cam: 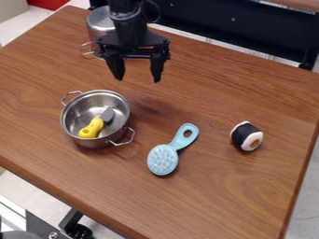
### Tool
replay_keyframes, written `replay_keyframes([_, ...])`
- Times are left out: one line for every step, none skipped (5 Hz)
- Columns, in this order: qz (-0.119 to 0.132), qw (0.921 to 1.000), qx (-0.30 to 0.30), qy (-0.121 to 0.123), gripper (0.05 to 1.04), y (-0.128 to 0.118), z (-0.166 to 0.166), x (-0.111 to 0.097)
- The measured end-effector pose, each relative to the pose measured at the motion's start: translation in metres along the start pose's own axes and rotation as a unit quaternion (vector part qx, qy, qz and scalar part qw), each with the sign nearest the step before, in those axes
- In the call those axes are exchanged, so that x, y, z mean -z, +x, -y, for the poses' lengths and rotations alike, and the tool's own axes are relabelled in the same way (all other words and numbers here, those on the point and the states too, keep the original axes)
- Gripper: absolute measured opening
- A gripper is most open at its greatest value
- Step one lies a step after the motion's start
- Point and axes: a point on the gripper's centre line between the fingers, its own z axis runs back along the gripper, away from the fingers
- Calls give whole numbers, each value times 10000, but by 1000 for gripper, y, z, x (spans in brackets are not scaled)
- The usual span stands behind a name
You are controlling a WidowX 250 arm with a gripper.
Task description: Move the yellow knife to the left side of the silver pot
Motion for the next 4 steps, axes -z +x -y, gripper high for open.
replay_keyframes([-175,9998,-26,11,1001,-7,-1,9])
replay_keyframes([-309,9994,72,-98,1001,-10,-6,7])
replay_keyframes([-166,9998,124,-69,1001,-11,-16,-8])
replay_keyframes([-325,9991,257,-63,1001,-20,-28,-12])
